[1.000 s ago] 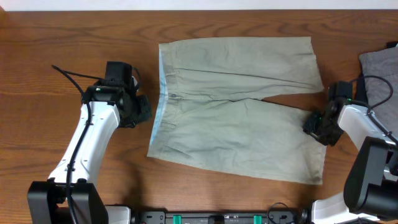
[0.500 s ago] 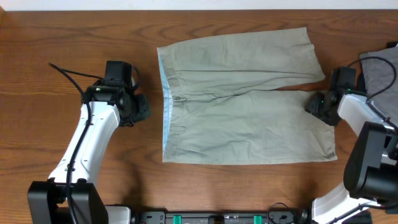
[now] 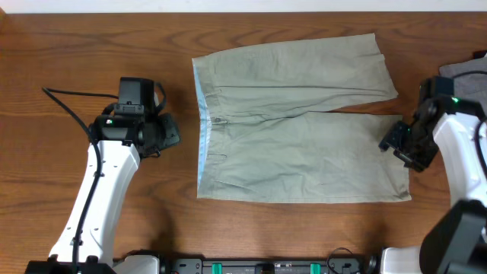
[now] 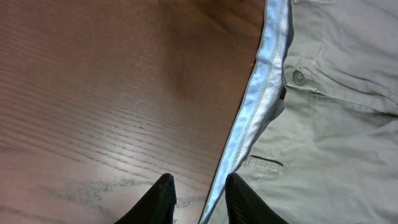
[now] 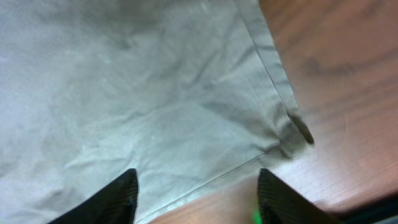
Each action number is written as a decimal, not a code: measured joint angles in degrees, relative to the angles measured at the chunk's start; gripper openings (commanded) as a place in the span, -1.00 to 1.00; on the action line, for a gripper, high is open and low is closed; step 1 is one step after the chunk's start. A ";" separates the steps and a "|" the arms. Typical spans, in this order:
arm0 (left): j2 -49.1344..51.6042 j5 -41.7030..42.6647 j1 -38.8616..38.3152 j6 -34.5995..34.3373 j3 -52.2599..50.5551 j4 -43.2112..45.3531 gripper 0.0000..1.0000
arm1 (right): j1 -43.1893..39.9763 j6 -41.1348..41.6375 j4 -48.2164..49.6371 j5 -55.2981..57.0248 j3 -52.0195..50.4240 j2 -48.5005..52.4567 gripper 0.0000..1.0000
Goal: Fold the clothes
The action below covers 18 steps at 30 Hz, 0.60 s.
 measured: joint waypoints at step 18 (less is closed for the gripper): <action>0.31 0.42 0.00 -0.44 0.00 0.20 -0.41 | -11.69 9.94 13.40 4.52 -19.85 -2.43 0.06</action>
